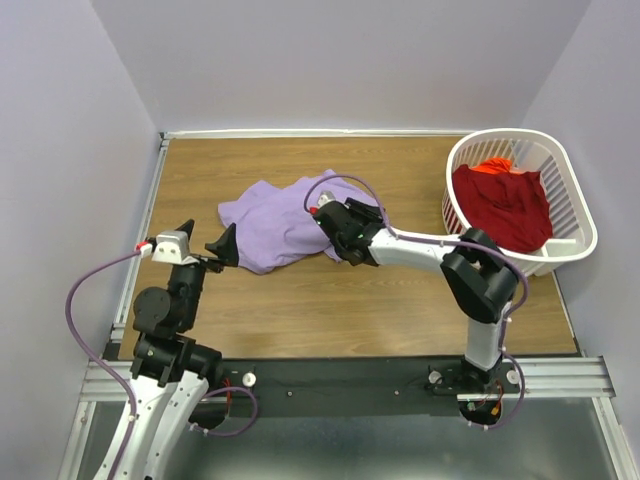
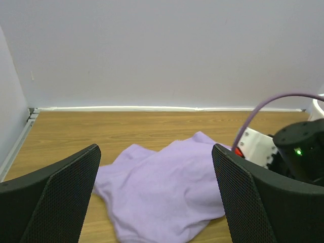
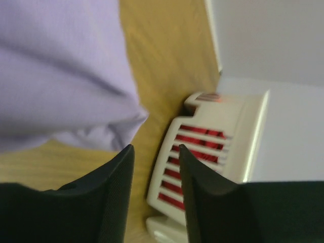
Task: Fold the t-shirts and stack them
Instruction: Move the tshirt to the center of the board, then flatten the tshirt out
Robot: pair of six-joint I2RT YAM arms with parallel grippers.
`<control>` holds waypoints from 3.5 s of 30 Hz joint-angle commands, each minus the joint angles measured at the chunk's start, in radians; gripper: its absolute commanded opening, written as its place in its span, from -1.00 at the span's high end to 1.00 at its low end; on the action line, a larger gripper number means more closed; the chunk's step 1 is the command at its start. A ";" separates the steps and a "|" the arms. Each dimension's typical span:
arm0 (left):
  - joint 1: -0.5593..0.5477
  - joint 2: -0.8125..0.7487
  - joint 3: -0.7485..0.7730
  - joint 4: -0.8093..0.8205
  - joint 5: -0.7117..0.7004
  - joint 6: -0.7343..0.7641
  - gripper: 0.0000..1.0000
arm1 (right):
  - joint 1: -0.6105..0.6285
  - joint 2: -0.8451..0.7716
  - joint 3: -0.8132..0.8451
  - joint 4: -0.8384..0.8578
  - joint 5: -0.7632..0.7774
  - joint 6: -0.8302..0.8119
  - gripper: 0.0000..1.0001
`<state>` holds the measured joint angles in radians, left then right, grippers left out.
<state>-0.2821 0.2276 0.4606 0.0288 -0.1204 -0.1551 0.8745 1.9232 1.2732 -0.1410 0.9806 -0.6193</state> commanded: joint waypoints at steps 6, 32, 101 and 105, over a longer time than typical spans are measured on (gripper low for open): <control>0.001 0.134 0.000 -0.001 0.019 -0.127 -0.97 | 0.015 -0.280 -0.057 -0.287 -0.303 0.495 -0.43; 0.044 1.085 0.294 0.016 -0.062 -0.409 -0.80 | -0.419 -0.230 -0.028 -0.183 -0.941 0.846 -0.39; 0.181 0.650 0.261 -0.389 0.019 -0.345 1.00 | -0.482 -0.674 -0.214 -0.676 -1.465 0.800 0.07; 0.181 0.481 0.173 -0.432 0.062 -0.406 0.59 | -0.480 -0.802 -0.328 -0.703 -1.530 0.819 -0.45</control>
<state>-0.1059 0.8364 0.6746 -0.3378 -0.1387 -0.4973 0.3870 1.2415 0.9890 -0.7475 -0.3840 0.1619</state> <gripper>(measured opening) 0.065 0.659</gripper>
